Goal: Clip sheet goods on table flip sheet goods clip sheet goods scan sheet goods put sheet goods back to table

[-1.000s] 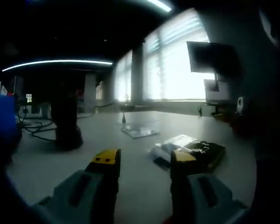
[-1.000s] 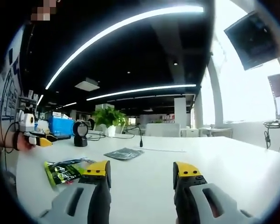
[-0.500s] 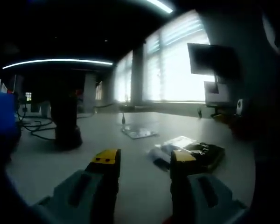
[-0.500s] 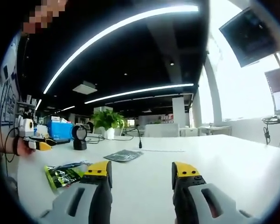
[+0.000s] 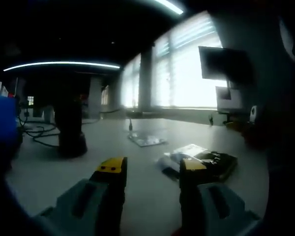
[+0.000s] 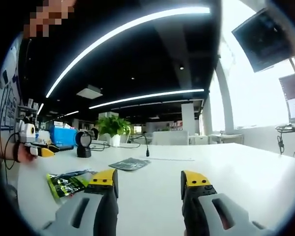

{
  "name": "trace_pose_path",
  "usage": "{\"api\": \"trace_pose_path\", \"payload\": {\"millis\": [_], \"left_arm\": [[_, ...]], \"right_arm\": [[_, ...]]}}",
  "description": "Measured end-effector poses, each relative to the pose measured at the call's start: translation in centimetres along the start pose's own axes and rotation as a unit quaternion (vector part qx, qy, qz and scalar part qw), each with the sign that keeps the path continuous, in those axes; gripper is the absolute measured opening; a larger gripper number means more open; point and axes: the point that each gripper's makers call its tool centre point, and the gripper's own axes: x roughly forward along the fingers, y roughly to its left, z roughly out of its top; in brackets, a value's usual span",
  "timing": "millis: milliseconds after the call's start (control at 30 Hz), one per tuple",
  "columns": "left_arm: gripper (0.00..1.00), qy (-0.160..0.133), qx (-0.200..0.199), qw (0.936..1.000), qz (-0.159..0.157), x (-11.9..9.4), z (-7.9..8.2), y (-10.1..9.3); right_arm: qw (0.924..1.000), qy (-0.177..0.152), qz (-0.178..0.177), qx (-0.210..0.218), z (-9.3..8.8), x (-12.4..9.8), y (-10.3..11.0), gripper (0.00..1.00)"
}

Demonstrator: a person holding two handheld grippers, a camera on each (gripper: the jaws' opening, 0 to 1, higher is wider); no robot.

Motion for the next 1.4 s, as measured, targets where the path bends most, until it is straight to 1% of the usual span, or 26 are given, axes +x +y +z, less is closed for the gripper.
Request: {"api": "trace_pose_path", "payload": {"millis": [200, 433, 467, 633, 700, 767, 800, 867, 1000, 1100, 1133, 1200, 1333, 1400], "left_arm": [[0.36, 0.001, 0.005, 1.0, -0.003, 0.0, -0.1, -0.1], [0.36, 0.002, 0.007, 1.0, -0.005, 0.0, -0.1, -0.2], [0.36, 0.002, 0.007, 1.0, -0.006, 0.0, -0.1, -0.2], [0.36, 0.002, 0.005, 1.0, -0.005, 0.0, -0.1, -0.2], [0.36, 0.002, 0.005, 1.0, -0.004, 0.0, -0.1, -0.1], [0.36, 0.002, 0.005, 1.0, -0.003, 0.0, -0.1, -0.1], [0.36, 0.002, 0.005, 1.0, -0.003, 0.0, -0.1, -0.1], [0.36, 0.003, 0.007, 1.0, -0.004, 0.0, -0.1, -0.2], [0.36, 0.005, 0.009, 0.9999, -0.004, 0.1, -0.2, -0.2], [0.36, 0.004, 0.007, 1.0, -0.003, 0.0, -0.1, -0.1], [0.36, 0.004, 0.007, 1.0, -0.002, 0.0, -0.1, -0.1], [0.36, 0.004, 0.007, 1.0, -0.003, 0.1, -0.1, -0.1], [0.36, 0.003, 0.007, 1.0, -0.004, 0.0, -0.1, -0.2], [0.36, 0.001, 0.006, 1.0, -0.003, 0.0, 0.0, -0.1]], "right_arm": [[0.9999, 0.005, 0.0, -0.013, -0.2, 0.2, 0.4, 0.47], [0.9998, -0.001, 0.009, -0.017, 0.6, 0.3, 1.9, 0.47], [0.9999, -0.005, 0.009, -0.006, 0.7, 0.4, 2.0, 0.47], [0.9998, -0.014, 0.006, 0.016, 1.2, 0.3, 2.2, 0.47], [0.9997, -0.012, 0.009, 0.019, 1.4, 0.3, 2.7, 0.47], [0.9996, -0.012, 0.017, 0.02, 1.8, 0.4, 3.5, 0.47], [0.9985, -0.022, 0.028, 0.043, 2.3, 0.5, 4.4, 0.47], [0.9962, -0.031, 0.046, 0.067, 3.2, 0.6, 6.0, 0.47], [0.9955, -0.031, 0.066, 0.061, 4.1, 1.0, 8.7, 0.49], [0.9935, -0.03, 0.096, 0.052, 4.4, 1.2, 11.2, 0.51], [0.9937, -0.029, 0.099, 0.042, 4.4, 1.3, 11.6, 0.53], [0.9942, -0.031, 0.101, 0.021, 4.5, 1.4, 12.4, 0.52], [0.993, -0.026, 0.113, 0.023, 4.5, 1.6, 13.9, 0.52], [0.9937, -0.02, 0.11, 0.0, 4.3, 1.8, 14.6, 0.54]]}}
